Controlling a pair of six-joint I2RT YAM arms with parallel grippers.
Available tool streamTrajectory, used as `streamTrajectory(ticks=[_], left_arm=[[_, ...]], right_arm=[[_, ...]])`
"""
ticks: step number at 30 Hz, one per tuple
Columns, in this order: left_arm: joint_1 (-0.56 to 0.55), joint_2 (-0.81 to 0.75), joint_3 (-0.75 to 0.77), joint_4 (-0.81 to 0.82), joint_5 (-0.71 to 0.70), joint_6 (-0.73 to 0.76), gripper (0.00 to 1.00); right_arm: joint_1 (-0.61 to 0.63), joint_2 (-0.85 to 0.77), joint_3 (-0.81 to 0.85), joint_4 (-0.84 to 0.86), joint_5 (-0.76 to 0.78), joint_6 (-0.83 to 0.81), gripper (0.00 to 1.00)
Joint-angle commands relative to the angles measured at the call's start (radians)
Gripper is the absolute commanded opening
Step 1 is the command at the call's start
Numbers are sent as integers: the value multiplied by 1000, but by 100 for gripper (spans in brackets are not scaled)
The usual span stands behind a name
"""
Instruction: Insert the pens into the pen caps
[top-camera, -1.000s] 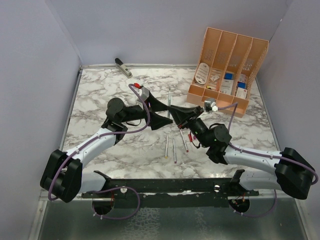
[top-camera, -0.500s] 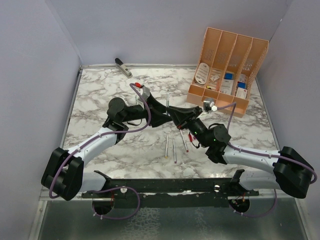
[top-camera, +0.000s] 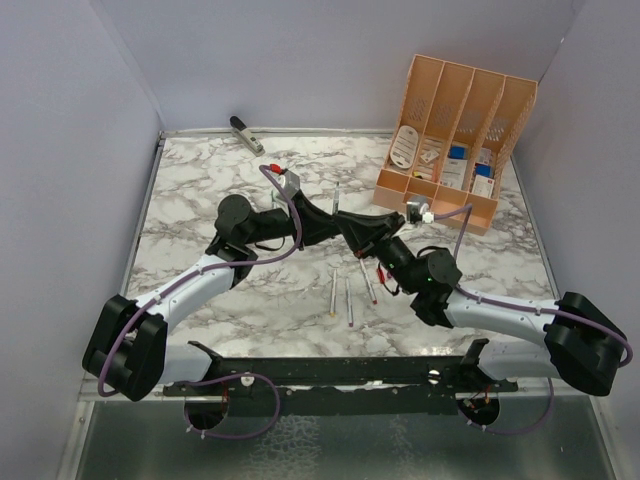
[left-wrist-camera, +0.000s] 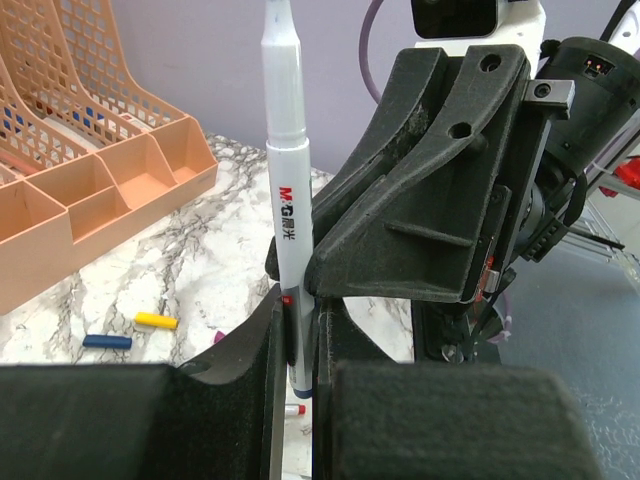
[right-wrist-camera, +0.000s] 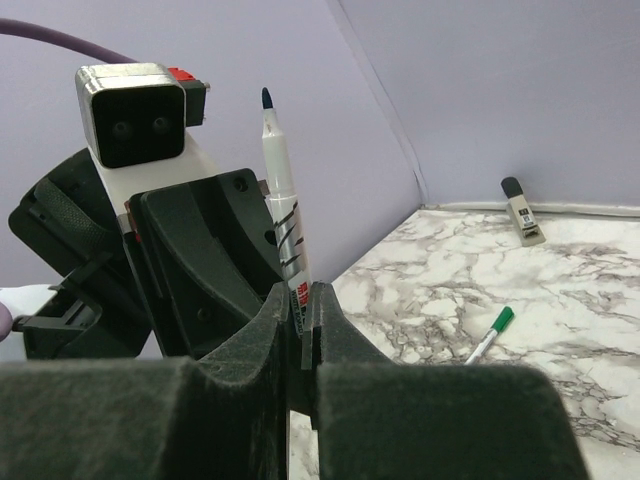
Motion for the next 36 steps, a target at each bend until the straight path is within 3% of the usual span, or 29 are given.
streamTrajectory(ticks=[1,4,5,8,10,14,19,25,29,36], left_arm=[[-6,-24,9,48,-49,18,0],[-6,-23,-2,45,-71,17,0],[-6,-20,-4,41,-81,15,0],[-6,-7,-5,6,-128,15,0],[-6,3,0,-25,-149,21,0],[-5,17,16,-137,-205,60,0],[-4,13,46,-365,-330,155,0],[-4,7,53,-432,-332,190,0],[-4,6,40,-448,-339,197,0],[-2,21,37,-479,-326,195,0]], right_arm=[[4,-9,11,-22,-32,-46,12],[4,-51,22,-46,-15,-105,49],[4,-66,24,-58,-5,-125,56],[4,-127,42,-120,29,-189,70],[4,-171,52,-172,58,-231,73],[4,-240,35,-214,175,-303,71],[-23,-228,108,-464,421,-325,57],[-232,-43,271,-831,220,-208,47],[-295,103,323,-927,173,-206,41],[-309,282,421,-1069,137,-239,41]])
